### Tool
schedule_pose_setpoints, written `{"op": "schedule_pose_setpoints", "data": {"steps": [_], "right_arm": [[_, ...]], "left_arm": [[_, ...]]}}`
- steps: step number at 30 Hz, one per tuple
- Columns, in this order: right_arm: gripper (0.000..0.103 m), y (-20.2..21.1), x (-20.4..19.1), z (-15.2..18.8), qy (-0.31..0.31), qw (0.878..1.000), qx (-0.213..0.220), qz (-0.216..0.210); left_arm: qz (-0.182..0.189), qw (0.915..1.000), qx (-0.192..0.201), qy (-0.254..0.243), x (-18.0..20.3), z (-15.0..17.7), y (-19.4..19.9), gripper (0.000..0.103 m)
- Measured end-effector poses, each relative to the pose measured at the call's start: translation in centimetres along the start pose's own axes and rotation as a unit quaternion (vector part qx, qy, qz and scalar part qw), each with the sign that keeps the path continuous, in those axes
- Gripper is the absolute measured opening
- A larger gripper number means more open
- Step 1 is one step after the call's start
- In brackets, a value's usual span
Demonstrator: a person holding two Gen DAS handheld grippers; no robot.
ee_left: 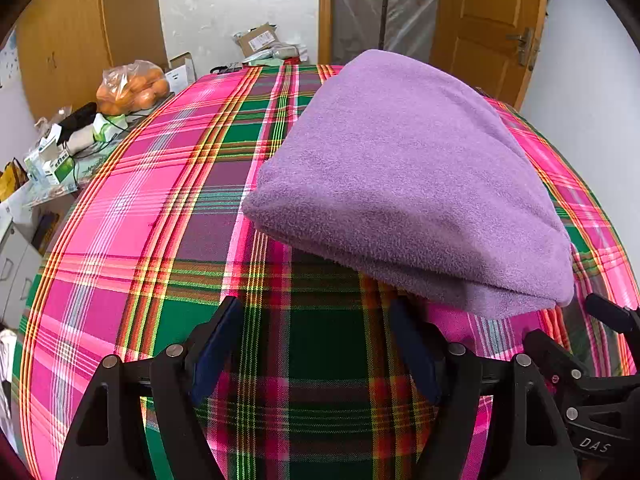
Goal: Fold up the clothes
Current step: 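Reach both grippers toward the folded lilac fleece garment on the bed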
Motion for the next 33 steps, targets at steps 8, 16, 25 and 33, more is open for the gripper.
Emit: {"op": "schedule_pose_setpoints", "data": {"steps": [8,16,25,33], "right_arm": [[0.099,-0.1,0.1,-0.1,-0.001,1.0,0.0,-0.001],[0.099,-0.2,0.1,-0.1,-0.002,1.0,0.001,-0.002],[0.06,0.2,0.4,-0.6,-0.001,1.0,0.015,-0.016],[0.038,2.1,1.0,-2.0,-0.001,0.996,0.059,-0.071]], "left_arm": [[0.0,1.0,0.0,0.0,0.0,0.0,0.0,0.077],[0.0,1.0,0.0,0.001,0.1,0.3,0.2,0.077],[0.007,0.9999,0.0,-0.01,0.2,0.1,0.2,0.077],[0.019,0.9983,0.046,-0.032,-0.6,-0.8,2.8,0.074]]}}
Point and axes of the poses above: each gripper's, at about its wrist camera, not at the fingertips, and y roughly against the way its jaws point, x to its right, z to its underside, the point moved 7 cm from there along -y, roughly the way its jaws point, and after that the axes turned 10 degrees about -y, right-handed, at the moved point
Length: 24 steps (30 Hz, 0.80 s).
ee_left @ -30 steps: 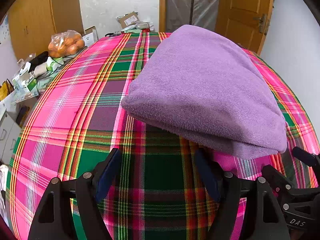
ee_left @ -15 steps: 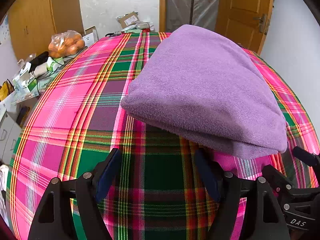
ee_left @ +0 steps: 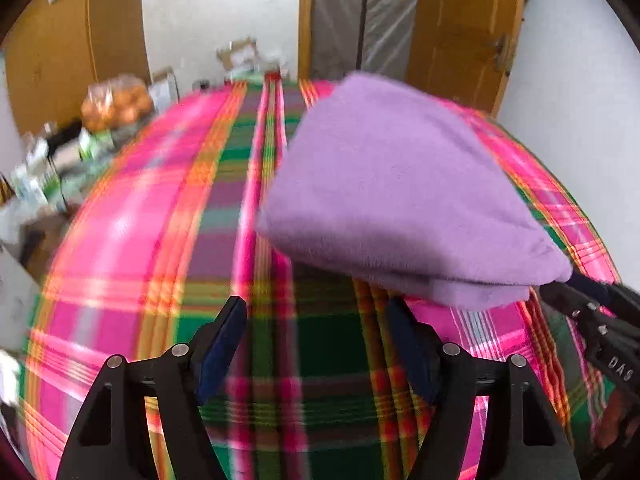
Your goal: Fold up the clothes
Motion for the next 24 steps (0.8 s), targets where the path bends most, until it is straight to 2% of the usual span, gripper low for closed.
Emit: {"op": "schedule_pose_setpoints", "data": {"steps": [5,8,11,12,14,17,21,24], "right_arm": [[0.038,0.5,-1.4,-0.8,0.036,0.999,0.026,-0.003],[0.038,-0.5,-2.7,-0.8,0.074,0.997,0.017,0.003],[0.037,-1.2,-3.1,-0.9,0.086,0.996,0.016,0.016],[0.036,-1.2,-3.0,-1.1,0.082,0.996,0.02,0.018],[0.018,-0.6,-2.4,-1.8,0.065,0.997,0.037,0.017],[0.003,-0.2,-1.2,-2.9,0.038,0.998,0.042,0.015],[0.001,0.5,-0.9,-4.5,-0.007,0.999,0.046,-0.027],[0.001,1.7,-1.2,-6.1,-0.023,0.996,0.07,-0.056]], "left_arm": [[-0.016,0.9987,0.044,-0.02,-0.1,-2.1,1.9,0.074],[-0.027,0.9973,0.049,-0.048,0.5,-2.6,1.9,0.074],[-0.026,0.9963,0.05,-0.066,1.0,-2.6,2.1,0.074],[-0.022,0.996,0.052,-0.069,1.2,-2.4,2.3,0.074],[-0.012,0.9958,0.056,-0.071,1.3,-2.3,2.7,0.074],[-0.009,0.9942,0.067,-0.084,1.5,-2.4,3.6,0.074],[0.011,0.9903,0.084,-0.111,2.4,-2.5,5.0,0.074],[0.046,0.9883,0.093,-0.111,2.9,-2.7,6.0,0.074]]}}
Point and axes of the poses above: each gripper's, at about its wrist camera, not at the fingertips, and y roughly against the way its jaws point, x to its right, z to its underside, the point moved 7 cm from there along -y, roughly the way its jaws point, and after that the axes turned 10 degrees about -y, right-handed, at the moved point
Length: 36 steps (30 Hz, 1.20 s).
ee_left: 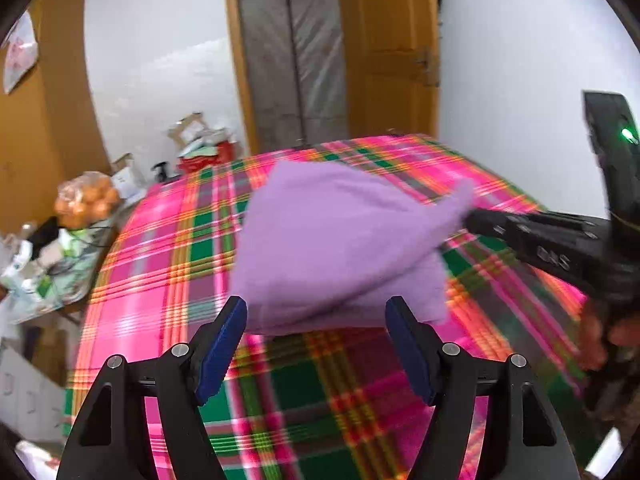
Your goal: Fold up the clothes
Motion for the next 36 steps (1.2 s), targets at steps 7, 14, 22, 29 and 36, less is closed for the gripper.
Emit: {"op": "schedule_pose_setpoints", "data": {"steps": [7,14,22,29,36], "right_arm": [[0.001,-0.3,-1.7,-0.5,0.017,1.0,0.002,-0.01],[0.001,-0.3,-1.0,1.5,0.009,0.999,-0.026,-0.029],[0.005,0.1,1.0,3.6,-0.038,0.998,-0.043,-0.027],[0.007,-0.3,2.7,4.5,-0.075,0.995,-0.062,-0.019],[0.007,-1.0,2.2,4.4,-0.078,0.994,-0.071,-0.023]], "left_arm": [[-0.024,0.9989,-0.025,-0.03,0.8,-0.5,-2.5,0.074],[-0.028,0.9915,-0.049,-0.118,2.8,-0.6,-5.1,0.074],[-0.035,0.982,-0.054,-0.178,4.5,-2.4,-7.2,0.047],[0.009,0.9952,-0.026,-0.093,2.5,-4.3,-5.9,0.007],[-0.035,0.9991,0.023,-0.008,-3.3,-5.9,-3.2,0.006]]}}
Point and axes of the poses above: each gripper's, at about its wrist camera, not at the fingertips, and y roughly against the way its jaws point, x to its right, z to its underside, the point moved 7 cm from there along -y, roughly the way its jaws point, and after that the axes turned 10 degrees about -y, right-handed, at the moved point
